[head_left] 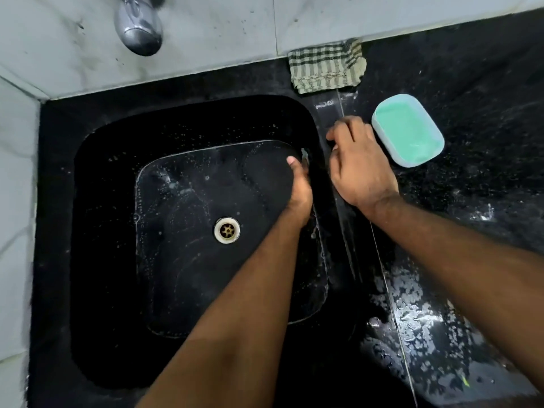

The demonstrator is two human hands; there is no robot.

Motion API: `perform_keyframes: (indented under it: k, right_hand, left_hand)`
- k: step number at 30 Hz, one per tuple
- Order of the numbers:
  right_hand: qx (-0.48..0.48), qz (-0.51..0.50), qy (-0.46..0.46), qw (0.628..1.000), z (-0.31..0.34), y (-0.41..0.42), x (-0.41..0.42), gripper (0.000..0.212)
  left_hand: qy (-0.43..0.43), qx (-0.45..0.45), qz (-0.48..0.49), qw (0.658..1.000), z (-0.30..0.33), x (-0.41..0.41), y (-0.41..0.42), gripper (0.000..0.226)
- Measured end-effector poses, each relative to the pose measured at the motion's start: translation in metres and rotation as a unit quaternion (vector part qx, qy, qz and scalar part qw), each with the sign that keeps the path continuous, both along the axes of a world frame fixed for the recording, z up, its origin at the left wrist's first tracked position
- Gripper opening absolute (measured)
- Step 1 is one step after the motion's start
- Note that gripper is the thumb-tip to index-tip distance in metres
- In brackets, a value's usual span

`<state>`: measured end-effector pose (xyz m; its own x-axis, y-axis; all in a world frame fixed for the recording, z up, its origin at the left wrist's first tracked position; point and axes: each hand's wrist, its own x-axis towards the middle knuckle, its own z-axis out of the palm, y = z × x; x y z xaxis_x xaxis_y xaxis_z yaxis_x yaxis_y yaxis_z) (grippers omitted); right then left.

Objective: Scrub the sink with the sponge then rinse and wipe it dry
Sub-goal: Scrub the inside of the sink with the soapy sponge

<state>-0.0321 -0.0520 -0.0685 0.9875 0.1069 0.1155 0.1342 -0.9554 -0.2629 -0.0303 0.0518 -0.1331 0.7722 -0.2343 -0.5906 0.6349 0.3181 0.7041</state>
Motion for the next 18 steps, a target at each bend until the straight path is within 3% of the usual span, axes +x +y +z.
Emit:
perform_keyframes:
  k: [3,6,8,12,14,18]
  right_hand:
    - [0.001,0.008,0.001,1.0,0.001,0.0,0.002,0.032]
    - [0.002,0.01,0.005,1.0,0.002,-0.001,0.002,0.032]
    - [0.007,0.007,0.006,1.0,0.001,-0.002,0.004,0.033]
    - [-0.006,0.004,0.02,1.0,0.003,-0.002,0.003,0.037]
    - [-0.002,0.008,0.019,1.0,0.003,-0.002,0.003,0.037]
    - [-0.005,0.01,0.019,1.0,0.005,-0.002,0.005,0.036]
  left_hand:
    - [-0.015,0.049,-0.003,0.999,0.001,-0.038,-0.003,0.081]
    - [-0.083,0.029,-0.001,0.996,0.016,-0.078,0.005,0.083]
    - [-0.108,0.006,0.003,0.994,0.027,-0.055,0.004,0.084]
    - [-0.053,0.024,0.053,0.997,0.011,0.021,0.003,0.088]
    - [-0.027,0.067,0.042,0.996,-0.002,0.018,0.005,0.093]
    - [-0.022,-0.059,0.013,0.998,-0.004,-0.046,0.001,0.083]
